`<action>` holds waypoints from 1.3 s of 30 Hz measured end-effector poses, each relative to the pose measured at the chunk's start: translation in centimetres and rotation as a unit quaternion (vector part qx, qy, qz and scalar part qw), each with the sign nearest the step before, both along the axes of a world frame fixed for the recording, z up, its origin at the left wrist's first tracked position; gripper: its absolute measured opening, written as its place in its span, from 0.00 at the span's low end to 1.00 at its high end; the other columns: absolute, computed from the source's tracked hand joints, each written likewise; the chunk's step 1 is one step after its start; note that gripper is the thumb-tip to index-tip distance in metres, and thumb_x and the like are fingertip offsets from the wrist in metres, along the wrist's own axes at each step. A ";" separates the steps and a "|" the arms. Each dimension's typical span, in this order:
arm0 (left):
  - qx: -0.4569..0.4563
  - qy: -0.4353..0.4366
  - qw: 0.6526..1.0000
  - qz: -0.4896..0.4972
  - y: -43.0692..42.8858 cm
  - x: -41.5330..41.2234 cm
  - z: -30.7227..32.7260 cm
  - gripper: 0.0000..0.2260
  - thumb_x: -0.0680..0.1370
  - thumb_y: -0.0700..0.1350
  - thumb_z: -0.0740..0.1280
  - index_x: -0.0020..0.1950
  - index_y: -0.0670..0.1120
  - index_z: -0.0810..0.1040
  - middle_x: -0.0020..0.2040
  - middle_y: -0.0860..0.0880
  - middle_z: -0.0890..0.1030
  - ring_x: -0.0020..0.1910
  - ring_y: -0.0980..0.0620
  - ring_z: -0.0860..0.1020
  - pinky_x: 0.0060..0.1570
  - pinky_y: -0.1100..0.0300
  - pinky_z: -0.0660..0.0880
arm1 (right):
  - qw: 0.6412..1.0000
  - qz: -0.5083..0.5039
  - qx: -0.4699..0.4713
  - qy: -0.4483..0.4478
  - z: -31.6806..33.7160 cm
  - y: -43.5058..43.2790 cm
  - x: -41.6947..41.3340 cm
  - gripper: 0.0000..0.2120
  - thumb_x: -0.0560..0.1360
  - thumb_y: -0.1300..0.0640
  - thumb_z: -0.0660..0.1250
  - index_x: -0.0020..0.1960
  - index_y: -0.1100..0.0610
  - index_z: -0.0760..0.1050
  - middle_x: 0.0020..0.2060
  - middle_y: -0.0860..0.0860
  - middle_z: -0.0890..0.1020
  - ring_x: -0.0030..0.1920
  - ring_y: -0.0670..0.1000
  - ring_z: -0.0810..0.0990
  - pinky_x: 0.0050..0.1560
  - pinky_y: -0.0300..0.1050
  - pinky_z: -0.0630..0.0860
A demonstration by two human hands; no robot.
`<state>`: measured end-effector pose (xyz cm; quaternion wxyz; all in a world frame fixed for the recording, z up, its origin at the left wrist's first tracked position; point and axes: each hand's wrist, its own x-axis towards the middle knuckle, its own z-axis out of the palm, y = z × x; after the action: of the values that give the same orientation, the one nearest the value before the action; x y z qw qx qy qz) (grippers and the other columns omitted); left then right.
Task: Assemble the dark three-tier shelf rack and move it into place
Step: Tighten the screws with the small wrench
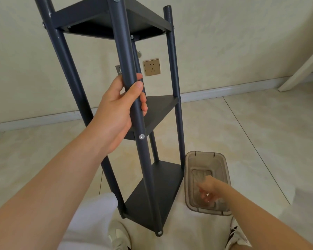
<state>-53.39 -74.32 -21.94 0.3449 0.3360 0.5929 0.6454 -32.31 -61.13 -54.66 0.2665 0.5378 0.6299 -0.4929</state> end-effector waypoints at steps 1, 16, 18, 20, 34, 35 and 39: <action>-0.001 0.001 1.000 -0.003 -0.1 0.1 0.1 0.10 0.84 0.44 0.63 0.65 0.50 0.76 0.37 0.51 0.76 0.37 0.53 0.76 0.44 0.59 0.78 | 0.998 0.022 0.049 -0.029 -0.6 0.0 0.2 0.12 0.82 0.59 0.60 0.59 0.65 0.75 0.56 0.62 0.82 0.53 0.59 0.84 0.55 0.51 0.81; -0.006 0.012 1.000 0.010 -0.5 0.6 0.1 0.09 0.84 0.44 0.62 0.63 0.50 0.77 0.37 0.50 0.76 0.37 0.51 0.76 0.44 0.59 0.78 | 0.973 0.000 0.191 -0.129 -6.4 -2.2 0.6 0.13 0.82 0.61 0.56 0.60 0.61 0.77 0.55 0.58 0.80 0.55 0.58 0.79 0.58 0.51 0.76; -0.008 0.020 1.000 0.008 -0.5 0.5 0.0 0.09 0.84 0.44 0.62 0.62 0.50 0.77 0.37 0.50 0.76 0.37 0.51 0.76 0.44 0.59 0.78 | 0.968 0.005 0.206 -0.145 -6.9 -2.0 0.6 0.13 0.81 0.62 0.56 0.60 0.60 0.77 0.54 0.57 0.80 0.54 0.58 0.78 0.57 0.50 0.75; -0.011 0.024 1.000 0.006 -0.6 0.5 -0.1 0.09 0.84 0.45 0.62 0.62 0.50 0.77 0.37 0.50 0.76 0.37 0.51 0.76 0.44 0.59 0.78 | 0.967 0.006 0.206 -0.147 -7.0 -1.8 0.4 0.12 0.81 0.62 0.58 0.61 0.59 0.76 0.52 0.55 0.79 0.50 0.55 0.76 0.52 0.48 0.75; -0.059 0.177 0.978 0.090 -0.6 0.9 -0.2 0.06 0.84 0.53 0.61 0.51 0.52 0.72 0.30 0.54 0.76 0.31 0.54 0.77 0.43 0.54 0.82 | 0.965 0.087 0.223 -0.111 -2.6 0.6 -0.4 0.12 0.79 0.68 0.57 0.59 0.61 0.74 0.52 0.56 0.80 0.47 0.56 0.78 0.46 0.47 0.78; -0.059 0.184 0.976 0.098 -0.6 0.8 -0.2 0.06 0.84 0.53 0.61 0.50 0.53 0.71 0.30 0.55 0.76 0.30 0.55 0.77 0.41 0.56 0.81 | 0.963 0.101 0.227 -0.109 -1.1 1.3 -0.8 0.10 0.78 0.69 0.59 0.56 0.61 0.74 0.51 0.56 0.80 0.48 0.56 0.79 0.45 0.47 0.78; -0.057 0.197 0.972 0.116 -0.5 0.7 0.0 0.04 0.84 0.51 0.61 0.51 0.52 0.70 0.34 0.51 0.76 0.28 0.56 0.77 0.33 0.67 0.78 | 0.952 0.175 0.244 -0.062 5.4 4.6 -2.5 0.09 0.80 0.66 0.59 0.57 0.66 0.75 0.60 0.59 0.80 0.57 0.57 0.81 0.50 0.45 0.77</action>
<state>-52.65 -74.83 -21.97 0.1624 0.3651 0.7201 0.5673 -34.80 -56.54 -49.21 0.2479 0.4968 0.7977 -0.2355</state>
